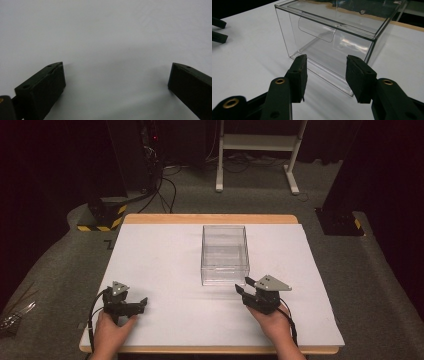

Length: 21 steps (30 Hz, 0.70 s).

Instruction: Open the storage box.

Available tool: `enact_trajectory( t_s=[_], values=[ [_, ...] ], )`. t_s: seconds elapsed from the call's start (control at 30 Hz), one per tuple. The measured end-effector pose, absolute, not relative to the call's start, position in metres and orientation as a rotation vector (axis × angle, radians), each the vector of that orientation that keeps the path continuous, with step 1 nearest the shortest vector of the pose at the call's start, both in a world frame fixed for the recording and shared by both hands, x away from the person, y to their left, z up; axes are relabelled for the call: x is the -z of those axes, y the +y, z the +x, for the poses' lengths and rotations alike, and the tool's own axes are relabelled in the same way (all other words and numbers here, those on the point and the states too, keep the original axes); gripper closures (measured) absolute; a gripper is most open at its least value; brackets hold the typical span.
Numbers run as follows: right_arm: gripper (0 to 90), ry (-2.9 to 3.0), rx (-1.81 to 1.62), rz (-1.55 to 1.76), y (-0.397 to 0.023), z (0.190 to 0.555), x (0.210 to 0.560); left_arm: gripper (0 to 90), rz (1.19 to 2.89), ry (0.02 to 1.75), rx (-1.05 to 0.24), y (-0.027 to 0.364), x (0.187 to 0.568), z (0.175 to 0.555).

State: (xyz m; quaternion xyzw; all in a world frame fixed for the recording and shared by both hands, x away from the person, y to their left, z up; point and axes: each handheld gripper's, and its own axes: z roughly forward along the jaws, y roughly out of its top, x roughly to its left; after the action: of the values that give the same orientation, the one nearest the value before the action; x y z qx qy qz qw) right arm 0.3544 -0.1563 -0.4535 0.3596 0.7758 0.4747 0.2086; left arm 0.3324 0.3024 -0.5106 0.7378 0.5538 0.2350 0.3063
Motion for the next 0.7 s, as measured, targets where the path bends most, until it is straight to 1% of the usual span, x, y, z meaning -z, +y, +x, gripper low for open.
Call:
enact_trajectory(
  t_s=[0.07, 0.37, 0.7],
  values=[
    [53.9, 2.165, -1.316, 1.005, -0.154, 0.357, 0.454, 1.1, 1.953, 1.465, -0.622, 0.302, 0.511, 0.332],
    [52.4, 2.166, -1.304, 0.997, -0.143, 0.367, 0.455, 1.1, 1.953, 1.465, -0.62, 0.303, 0.511, 0.332],
    [52.3, 2.181, -1.374, 1.024, -0.137, 0.385, 0.457, 1.1, 1.953, 1.465, -0.621, 0.303, 0.511, 0.332]
  ],
)
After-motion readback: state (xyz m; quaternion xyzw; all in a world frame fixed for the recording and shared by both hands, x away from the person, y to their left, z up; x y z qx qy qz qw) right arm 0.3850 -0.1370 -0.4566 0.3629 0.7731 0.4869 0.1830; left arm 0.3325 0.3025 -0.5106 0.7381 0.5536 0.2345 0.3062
